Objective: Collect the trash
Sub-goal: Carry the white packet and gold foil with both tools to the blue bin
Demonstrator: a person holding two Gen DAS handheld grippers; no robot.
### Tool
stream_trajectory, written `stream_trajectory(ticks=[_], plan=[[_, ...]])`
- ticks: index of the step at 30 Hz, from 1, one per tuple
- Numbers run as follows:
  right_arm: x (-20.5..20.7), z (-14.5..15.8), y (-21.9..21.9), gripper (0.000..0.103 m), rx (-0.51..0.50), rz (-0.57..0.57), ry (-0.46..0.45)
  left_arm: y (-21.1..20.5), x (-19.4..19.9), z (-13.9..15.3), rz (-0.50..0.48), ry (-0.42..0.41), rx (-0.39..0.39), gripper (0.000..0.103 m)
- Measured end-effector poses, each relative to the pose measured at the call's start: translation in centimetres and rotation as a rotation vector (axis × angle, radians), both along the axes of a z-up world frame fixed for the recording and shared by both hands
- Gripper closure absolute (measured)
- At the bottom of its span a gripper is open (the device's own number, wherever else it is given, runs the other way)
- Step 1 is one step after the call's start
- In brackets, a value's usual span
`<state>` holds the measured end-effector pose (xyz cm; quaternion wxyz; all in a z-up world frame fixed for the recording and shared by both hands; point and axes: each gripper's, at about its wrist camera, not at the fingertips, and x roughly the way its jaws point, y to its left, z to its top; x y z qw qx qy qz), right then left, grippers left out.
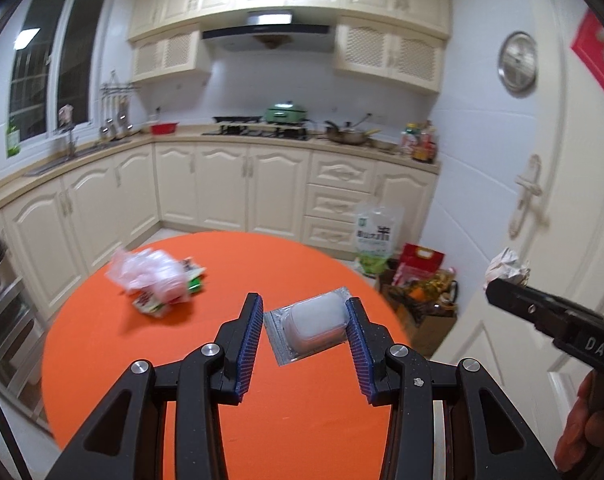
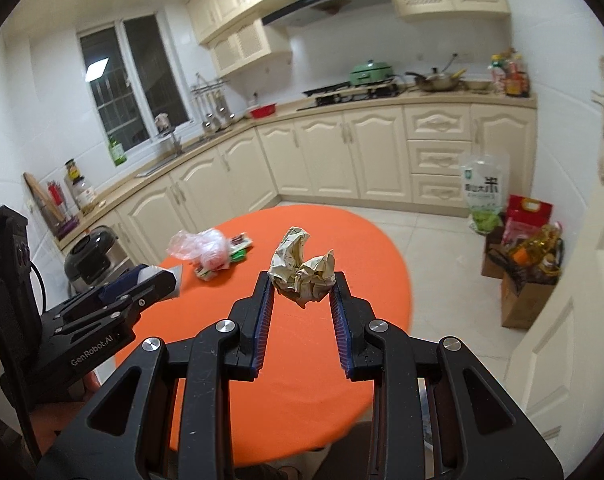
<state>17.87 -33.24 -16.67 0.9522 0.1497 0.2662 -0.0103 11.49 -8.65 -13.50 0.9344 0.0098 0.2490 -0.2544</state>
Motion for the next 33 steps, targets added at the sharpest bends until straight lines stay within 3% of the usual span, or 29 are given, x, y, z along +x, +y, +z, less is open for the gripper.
stream_trajectory(ticks=[6,13,21,33], plan=[[-2.5,-0.9,-4.5,0.076,0.025,-0.091,0.008,-4.3,-0.7,0.5,-0.089,-0.015,0.012,0.065],[-4.8,-3.1,-11.2,0.076,0.052,-0.218,0.052,-10.0,1.2,-0.1,-0.218,0.022,0.034,0.065],[-5.7,-9.7,-19.7,0.076,0.130,-0.357,0.193,-18.8,4.0,-3.9,-0.368,0.110,0.116,0.065],[-3.9,-18.2,-25.4,0.076,0.235,-0.394,0.348,-30.8,11.0,-9.4,-0.448,0.247,0.233,0.065]])
